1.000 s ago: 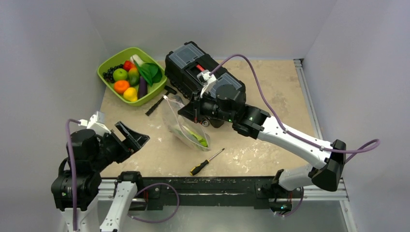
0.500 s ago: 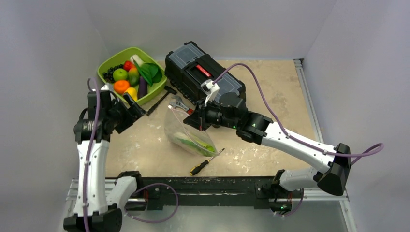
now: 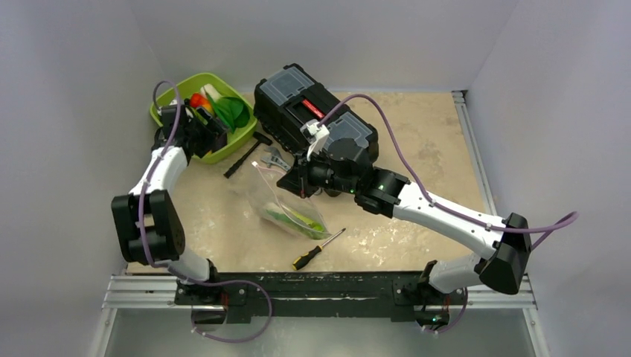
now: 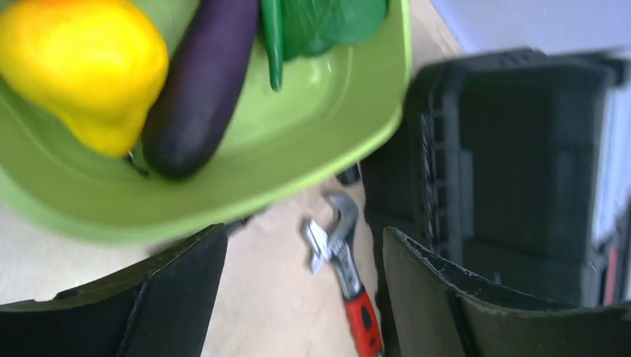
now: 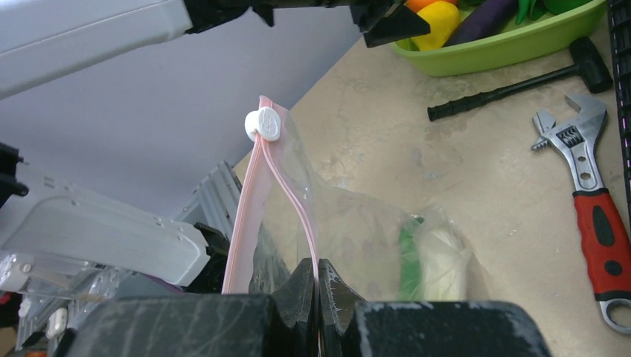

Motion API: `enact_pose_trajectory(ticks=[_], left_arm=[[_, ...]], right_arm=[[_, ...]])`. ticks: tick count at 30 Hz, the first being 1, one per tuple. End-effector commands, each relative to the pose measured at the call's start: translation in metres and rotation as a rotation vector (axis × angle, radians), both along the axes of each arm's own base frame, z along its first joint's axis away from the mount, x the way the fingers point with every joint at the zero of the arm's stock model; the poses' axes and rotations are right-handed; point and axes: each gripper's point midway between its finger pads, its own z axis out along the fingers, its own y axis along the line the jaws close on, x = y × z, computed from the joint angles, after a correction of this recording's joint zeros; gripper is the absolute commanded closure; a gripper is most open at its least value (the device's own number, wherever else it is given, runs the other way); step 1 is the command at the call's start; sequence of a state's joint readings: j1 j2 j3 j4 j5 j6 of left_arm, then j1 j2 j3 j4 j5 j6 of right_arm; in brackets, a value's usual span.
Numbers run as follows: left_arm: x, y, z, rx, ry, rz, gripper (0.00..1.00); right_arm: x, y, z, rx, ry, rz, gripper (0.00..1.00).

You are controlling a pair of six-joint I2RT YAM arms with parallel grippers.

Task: Place the food in the zip-top bag and seal the zipper
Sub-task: Pick up the fake vegetable from the bin.

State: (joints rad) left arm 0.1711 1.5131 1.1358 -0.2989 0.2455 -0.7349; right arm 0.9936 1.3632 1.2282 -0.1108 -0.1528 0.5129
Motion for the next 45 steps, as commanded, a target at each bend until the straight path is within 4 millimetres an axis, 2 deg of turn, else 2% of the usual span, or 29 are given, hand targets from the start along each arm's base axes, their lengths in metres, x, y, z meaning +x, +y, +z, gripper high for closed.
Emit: enact_pose_trajectory(ticks=[1,4,6,10,11,13,20,26,30,35,40,42,45], left_arm=[[0.068,0.023,0.026,0.069,-0.261,0.151,0.25],[0.091,0.032,0.014,0.113,-0.239,0.203,0.31],[0.1,0.036,0.0,0.116,-0.208,0.23,0.41],[0.119,0.031,-0.027,0.012,-0.223,0.288,0.52],[0.121,0.03,-0.04,-0.007,-0.203,0.311,0.53],[0.128,0.027,-0.051,-0.046,-0.204,0.34,0.53],[0.145,0.015,-0.078,-0.112,-0.18,0.431,0.54],[0.155,0.02,-0.099,-0.139,-0.176,0.504,0.55],[0.159,0.028,-0.099,-0.111,-0.203,0.533,0.65],[0.159,0.024,-0.079,-0.086,-0.25,0.476,0.8],[0.137,0.019,-0.049,-0.048,-0.271,0.413,0.95],[0.127,0.018,-0.035,-0.011,-0.248,0.377,0.97],[0.106,0.016,-0.031,0.053,-0.153,0.322,0.99]], right_arm=[[0.006,0.002,0.031,0.064,-0.07,0.001,1.0],[0.008,0.003,0.027,0.048,-0.064,0.002,1.0],[0.009,0.005,0.024,0.038,-0.061,0.01,1.0],[0.012,0.006,0.024,0.034,-0.065,0.013,1.0],[0.013,0.006,0.024,0.034,-0.066,0.013,1.0],[0.016,0.005,0.025,0.032,-0.067,0.009,1.0],[0.019,-0.002,0.023,0.024,-0.067,-0.009,1.0],[0.019,-0.003,0.028,0.028,-0.069,-0.009,1.0],[0.02,-0.005,0.03,0.027,-0.073,-0.013,1.0],[0.021,-0.005,0.031,0.027,-0.075,-0.014,1.0],[0.019,-0.006,0.033,0.042,-0.078,-0.014,1.0],[0.017,-0.007,0.033,0.048,-0.075,-0.012,1.0],[0.015,-0.008,0.032,0.059,-0.072,-0.008,1.0]])
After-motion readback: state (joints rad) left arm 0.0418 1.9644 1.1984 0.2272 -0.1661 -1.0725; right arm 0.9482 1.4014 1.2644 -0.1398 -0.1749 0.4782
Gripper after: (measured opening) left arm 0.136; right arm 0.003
